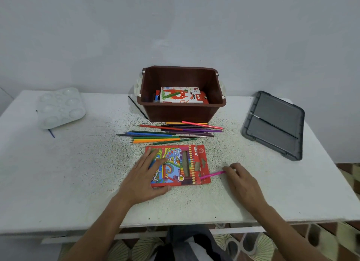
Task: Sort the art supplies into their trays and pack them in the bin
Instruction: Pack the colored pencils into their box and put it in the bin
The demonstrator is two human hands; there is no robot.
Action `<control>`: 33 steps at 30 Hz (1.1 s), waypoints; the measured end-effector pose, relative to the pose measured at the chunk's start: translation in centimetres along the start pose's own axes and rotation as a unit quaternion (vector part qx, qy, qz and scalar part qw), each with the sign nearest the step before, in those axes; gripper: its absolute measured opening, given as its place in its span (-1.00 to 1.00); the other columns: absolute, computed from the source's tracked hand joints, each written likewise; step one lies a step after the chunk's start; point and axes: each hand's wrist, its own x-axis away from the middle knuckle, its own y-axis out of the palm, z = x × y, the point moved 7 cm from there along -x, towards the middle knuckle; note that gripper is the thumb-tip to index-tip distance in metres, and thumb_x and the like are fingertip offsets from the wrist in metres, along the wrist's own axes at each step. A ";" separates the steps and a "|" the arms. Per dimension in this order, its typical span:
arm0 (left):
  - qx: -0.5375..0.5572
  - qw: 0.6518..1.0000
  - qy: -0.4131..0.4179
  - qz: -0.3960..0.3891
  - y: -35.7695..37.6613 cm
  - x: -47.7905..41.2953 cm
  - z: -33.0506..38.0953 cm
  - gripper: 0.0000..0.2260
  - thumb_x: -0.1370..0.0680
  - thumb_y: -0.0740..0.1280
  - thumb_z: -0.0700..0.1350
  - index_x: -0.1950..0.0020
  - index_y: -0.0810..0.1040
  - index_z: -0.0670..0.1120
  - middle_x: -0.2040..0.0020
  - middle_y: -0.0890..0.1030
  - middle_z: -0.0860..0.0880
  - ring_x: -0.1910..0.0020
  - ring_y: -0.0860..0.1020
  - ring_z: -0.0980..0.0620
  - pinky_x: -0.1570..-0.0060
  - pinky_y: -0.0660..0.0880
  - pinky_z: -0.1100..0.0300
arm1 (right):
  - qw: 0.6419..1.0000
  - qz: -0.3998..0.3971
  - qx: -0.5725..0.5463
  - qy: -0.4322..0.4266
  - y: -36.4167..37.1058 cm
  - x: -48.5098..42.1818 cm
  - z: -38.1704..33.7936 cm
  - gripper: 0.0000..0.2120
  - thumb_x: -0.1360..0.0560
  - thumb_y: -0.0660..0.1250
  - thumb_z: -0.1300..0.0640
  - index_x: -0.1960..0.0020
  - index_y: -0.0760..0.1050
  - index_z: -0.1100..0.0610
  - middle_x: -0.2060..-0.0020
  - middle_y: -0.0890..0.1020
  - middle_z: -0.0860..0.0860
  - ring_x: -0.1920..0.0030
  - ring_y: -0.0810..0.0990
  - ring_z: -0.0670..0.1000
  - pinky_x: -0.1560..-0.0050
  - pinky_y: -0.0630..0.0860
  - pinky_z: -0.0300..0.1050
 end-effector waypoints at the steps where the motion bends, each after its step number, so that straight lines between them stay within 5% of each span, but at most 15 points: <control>1: 0.000 1.000 -0.001 -0.002 0.0 0.0 0.0 -0.20 -0.41 0.16 0.55 -0.53 0.22 0.15 -0.62 0.02 0.06 -0.58 -0.20 0.09 -0.44 0.07 -0.01 | 1.000 0.007 -0.019 -0.008 0.2 0.2 -0.4 -0.71 -0.57 0.19 0.07 -0.10 0.56 0.23 0.11 0.53 0.08 0.33 0.49 0.06 0.47 0.30 -0.20; 13: 0.008 1.000 -0.003 0.004 -0.1 0.0 0.1 -0.22 -0.41 0.20 0.53 -0.52 0.23 0.15 -0.61 0.05 0.06 -0.59 -0.16 0.07 -0.42 0.13 -0.06 | 0.992 0.028 -0.113 -0.054 1.8 0.8 -4.1 -0.71 -0.64 0.20 -0.01 -0.19 0.60 0.08 0.21 0.48 0.03 0.30 0.37 -0.03 0.38 0.28 -0.20; 18: 0.010 1.000 0.000 0.003 -0.3 0.0 0.2 -0.22 -0.41 0.20 0.52 -0.52 0.23 0.15 -0.61 0.04 0.07 -0.59 -0.17 0.08 -0.43 0.12 -0.06 | 0.970 0.024 -0.233 0.065 1.8 0.9 -2.7 -0.64 -0.56 0.23 0.02 -0.32 0.47 0.10 0.05 0.47 -0.11 0.19 0.47 -0.18 0.28 0.37 -0.42; 23: 0.012 1.000 0.002 0.010 -0.1 0.1 0.1 -0.21 -0.41 0.21 0.52 -0.52 0.24 0.14 -0.61 0.04 0.07 -0.59 -0.16 0.07 -0.43 0.15 -0.06 | 0.963 0.020 -0.232 0.138 2.0 -0.7 -1.4 -0.72 -0.57 0.26 0.13 -0.27 0.52 0.12 0.06 0.50 -0.16 0.21 0.52 -0.20 0.27 0.33 -0.42; 28: 0.025 0.999 0.002 0.020 -0.2 0.3 -0.1 -0.22 -0.41 0.23 0.51 -0.51 0.25 0.13 -0.62 0.00 0.06 -0.60 -0.13 0.04 -0.41 0.19 -0.08 | 0.971 -0.010 -0.191 0.146 2.3 -3.9 -0.2 -0.73 -0.59 0.28 0.22 -0.28 0.52 0.13 0.02 0.54 -0.05 0.24 0.51 -0.14 0.23 0.36 -0.33; 33: 0.027 0.999 0.001 0.022 -0.2 0.4 -0.2 -0.23 -0.42 0.26 0.48 -0.53 0.23 0.13 -0.62 -0.05 0.08 -0.59 -0.15 0.06 -0.42 0.15 -0.04 | 0.983 -0.041 -0.131 0.124 2.9 -7.4 0.3 -0.68 -0.62 0.23 0.15 -0.36 0.46 0.11 -0.09 0.55 0.04 0.05 0.56 0.01 0.11 0.54 -0.10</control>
